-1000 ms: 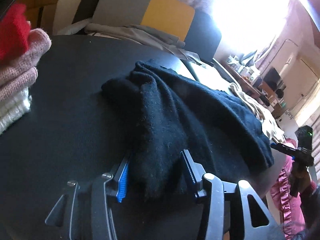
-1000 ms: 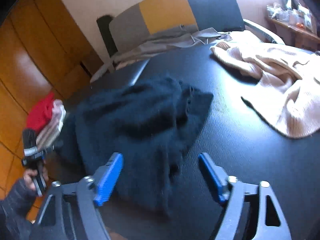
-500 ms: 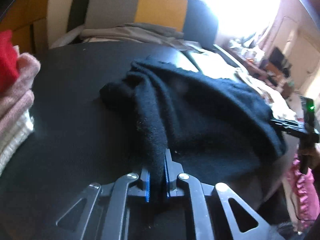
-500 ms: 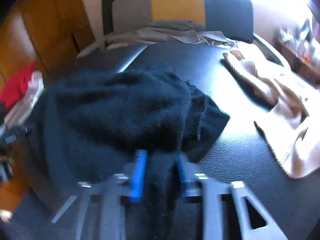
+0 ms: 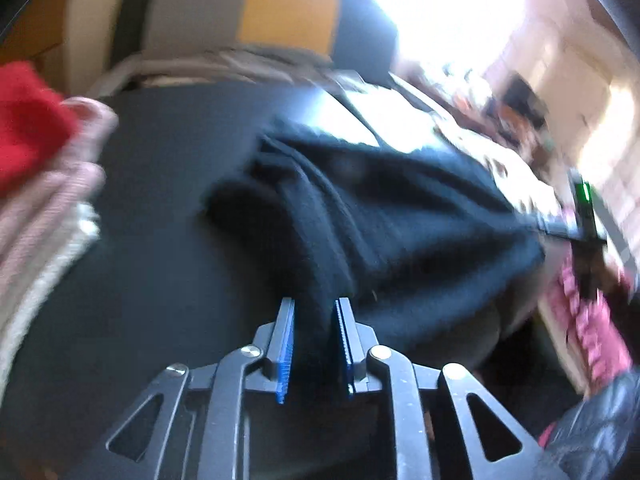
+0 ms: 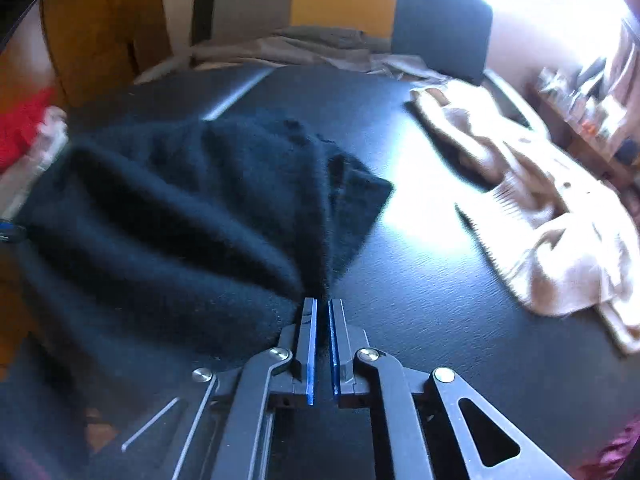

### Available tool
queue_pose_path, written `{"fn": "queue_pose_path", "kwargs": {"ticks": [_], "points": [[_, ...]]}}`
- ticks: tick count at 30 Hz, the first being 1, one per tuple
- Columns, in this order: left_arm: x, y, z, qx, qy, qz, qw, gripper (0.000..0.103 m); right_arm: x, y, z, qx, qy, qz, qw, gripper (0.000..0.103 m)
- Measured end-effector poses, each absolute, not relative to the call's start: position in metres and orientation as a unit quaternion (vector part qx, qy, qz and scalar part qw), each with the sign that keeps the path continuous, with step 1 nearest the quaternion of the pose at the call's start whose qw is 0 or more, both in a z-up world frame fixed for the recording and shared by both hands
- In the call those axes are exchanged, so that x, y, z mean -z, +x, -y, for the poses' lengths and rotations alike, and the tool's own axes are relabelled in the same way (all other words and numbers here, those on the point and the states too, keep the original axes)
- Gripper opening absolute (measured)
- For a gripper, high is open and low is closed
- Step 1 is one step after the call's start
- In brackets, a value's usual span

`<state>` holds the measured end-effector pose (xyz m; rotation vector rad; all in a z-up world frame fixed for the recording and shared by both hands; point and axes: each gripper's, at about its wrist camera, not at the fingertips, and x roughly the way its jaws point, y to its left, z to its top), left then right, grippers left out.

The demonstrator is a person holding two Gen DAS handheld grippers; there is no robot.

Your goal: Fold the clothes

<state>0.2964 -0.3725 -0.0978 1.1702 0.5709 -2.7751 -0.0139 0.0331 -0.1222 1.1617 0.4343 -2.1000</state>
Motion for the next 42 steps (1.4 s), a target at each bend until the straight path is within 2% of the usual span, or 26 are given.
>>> {"fn": "queue_pose_path", "kwargs": {"ticks": [2, 4, 6, 9, 13, 19, 20, 21, 31, 33, 35, 38, 42], "points": [[0.084, 0.293, 0.374, 0.914, 0.35, -0.201, 0.04, 0.025, 0.108, -0.012, -0.043, 0.814, 0.442, -0.13, 0.353, 0.023], [0.071, 0.287, 0.374, 0.923, 0.319, -0.214, 0.04, 0.028, 0.09, -0.01, -0.048, 0.82, 0.421, -0.091, 0.377, 0.054], [0.065, 0.274, 0.368, 0.928, 0.306, -0.209, 0.039, 0.029, 0.072, -0.008, -0.039, 0.82, 0.392, -0.076, 0.41, 0.063], [0.074, 0.235, 0.343, 0.927, 0.33, -0.174, 0.033, 0.029, 0.063, -0.008, 0.001, 0.811, 0.365, -0.111, 0.443, 0.063], [0.093, 0.2, 0.314, 0.923, 0.361, -0.133, 0.024, 0.029, 0.078, -0.017, 0.062, 0.779, 0.374, -0.159, 0.476, 0.063], [0.129, 0.214, 0.303, 0.908, 0.401, -0.122, 0.033, 0.028, 0.12, -0.081, 0.106, 0.772, 0.427, -0.206, 0.423, 0.061], [0.13, 0.221, 0.304, 0.909, 0.394, -0.131, 0.029, 0.028, 0.126, -0.09, 0.104, 0.778, 0.43, -0.204, 0.411, 0.063], [0.131, 0.225, 0.305, 0.909, 0.395, -0.132, 0.027, 0.028, 0.132, -0.099, 0.102, 0.783, 0.433, -0.201, 0.398, 0.07], [0.132, 0.237, 0.306, 0.903, 0.414, -0.114, 0.032, 0.026, 0.142, -0.111, 0.086, 0.818, 0.411, -0.148, 0.375, 0.07], [0.122, 0.236, 0.312, 0.897, 0.42, -0.134, 0.028, 0.026, 0.141, -0.11, 0.081, 0.817, 0.412, -0.144, 0.375, 0.07], [0.099, 0.237, 0.317, 0.916, 0.372, -0.15, 0.02, 0.026, 0.141, -0.11, 0.079, 0.82, 0.412, -0.136, 0.373, 0.07], [0.073, 0.215, 0.319, 0.932, 0.329, -0.151, -0.004, 0.028, 0.144, -0.108, 0.081, 0.824, 0.406, -0.135, 0.371, 0.073], [0.074, 0.167, 0.311, 0.937, 0.338, -0.093, 0.006, 0.028, 0.144, -0.108, 0.083, 0.825, 0.404, -0.141, 0.368, 0.074]]}}
